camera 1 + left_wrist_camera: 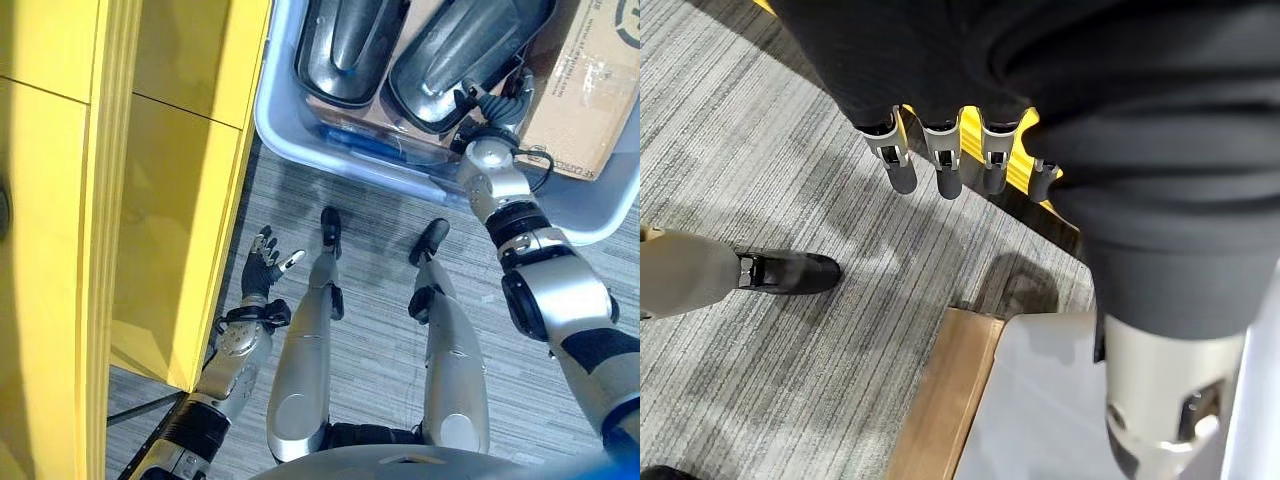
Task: Move parts from the plastic box to the shelf.
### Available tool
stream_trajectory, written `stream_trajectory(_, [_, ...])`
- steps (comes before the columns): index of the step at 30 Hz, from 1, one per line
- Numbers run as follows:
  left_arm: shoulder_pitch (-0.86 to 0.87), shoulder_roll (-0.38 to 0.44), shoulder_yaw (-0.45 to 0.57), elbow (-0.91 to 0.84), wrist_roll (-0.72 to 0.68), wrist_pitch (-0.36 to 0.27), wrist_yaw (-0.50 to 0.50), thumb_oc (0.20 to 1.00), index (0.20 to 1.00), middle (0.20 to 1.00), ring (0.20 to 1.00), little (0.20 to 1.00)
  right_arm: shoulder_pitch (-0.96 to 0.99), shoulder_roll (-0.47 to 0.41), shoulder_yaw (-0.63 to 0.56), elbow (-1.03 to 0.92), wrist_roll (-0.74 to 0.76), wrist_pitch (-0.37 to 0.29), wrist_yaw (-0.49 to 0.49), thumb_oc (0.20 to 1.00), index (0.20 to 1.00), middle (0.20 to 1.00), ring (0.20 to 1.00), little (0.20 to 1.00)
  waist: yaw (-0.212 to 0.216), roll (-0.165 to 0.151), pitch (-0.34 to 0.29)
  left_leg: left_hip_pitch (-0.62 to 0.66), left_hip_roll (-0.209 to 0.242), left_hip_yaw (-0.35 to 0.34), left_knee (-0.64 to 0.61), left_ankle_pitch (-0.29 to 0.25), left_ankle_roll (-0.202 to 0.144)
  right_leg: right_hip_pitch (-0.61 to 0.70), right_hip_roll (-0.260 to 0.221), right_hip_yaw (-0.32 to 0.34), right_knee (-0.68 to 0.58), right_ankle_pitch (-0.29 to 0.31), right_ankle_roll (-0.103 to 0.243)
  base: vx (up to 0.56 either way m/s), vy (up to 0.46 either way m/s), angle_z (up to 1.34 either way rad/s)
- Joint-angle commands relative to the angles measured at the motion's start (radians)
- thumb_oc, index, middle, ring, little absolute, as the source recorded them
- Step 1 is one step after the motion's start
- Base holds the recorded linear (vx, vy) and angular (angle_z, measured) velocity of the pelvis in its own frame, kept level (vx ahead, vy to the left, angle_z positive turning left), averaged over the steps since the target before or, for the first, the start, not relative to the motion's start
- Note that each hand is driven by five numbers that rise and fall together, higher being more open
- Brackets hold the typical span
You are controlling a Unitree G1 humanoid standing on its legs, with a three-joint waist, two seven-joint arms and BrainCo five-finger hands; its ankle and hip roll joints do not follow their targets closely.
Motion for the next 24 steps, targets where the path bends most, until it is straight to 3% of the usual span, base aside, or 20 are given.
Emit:
stream_trajectory(1, [0.02,0.066,-0.034,-0.047,-0.008,-0.041,-0.017,1.0,1.0,1.0,1.0,1.0,-0.033,-0.081,0.057,0.061,0.025,0.002,0.017,1.0,1.0,1.0,1.0,1.0,0.005,0.022,-0.031,0.016,0.009,-0.041,0.083,-0.125,-0.043,0.02,-0.065,0.108,0.046,-0.076,0.148,0.02,0.005,0.09])
stream_trajectory(10, [-0.002,0.069,-0.052,-0.039,-0.014,-0.05,-0.029,1.0,1.0,1.0,1.0,1.0,-0.082,-0.138,0.103,0.15,0.024,0.024,0.062,1.0,1.0,1.0,1.0,1.0,0.027,0.027,-0.031,-0.001,0.004,-0.058,0.09,-0.125,-0.042,0.02,-0.068,0.097,0.049,-0.078,0.152,0.01,-0.001,0.07])
stream_trajectory(15, [-0.012,0.075,-0.058,-0.039,-0.016,-0.056,-0.043,1.0,1.0,1.0,1.0,1.0,-0.102,-0.184,0.152,0.232,-0.025,0.07,0.109,1.0,1.0,1.0,1.0,1.0,0.05,0.035,-0.031,-0.021,-0.003,-0.078,0.097,-0.126,-0.036,0.018,-0.072,0.087,0.05,-0.078,0.156,0.0,0.006,0.02])
stream_trajectory(23, [-0.02,0.077,-0.058,-0.043,-0.009,-0.053,-0.058,1.0,1.0,1.0,1.0,1.0,-0.086,-0.2,0.166,0.284,-0.06,0.105,0.159,1.0,1.0,1.0,1.0,1.0,0.071,0.043,-0.031,-0.041,-0.012,-0.097,0.107,-0.124,-0.032,0.016,-0.077,0.076,0.055,-0.082,0.156,0.0,0.012,0.08])
stream_trajectory(24, [-0.019,0.077,-0.057,-0.042,-0.009,-0.052,-0.06,1.0,1.0,1.0,1.0,1.0,-0.084,-0.199,0.165,0.286,-0.059,0.105,0.168,0.818,0.818,0.818,0.818,0.818,0.072,0.043,-0.031,-0.043,-0.012,-0.1,0.108,-0.124,-0.031,0.015,-0.077,0.075,0.056,-0.083,0.156,-0.01,0.02,0.04])
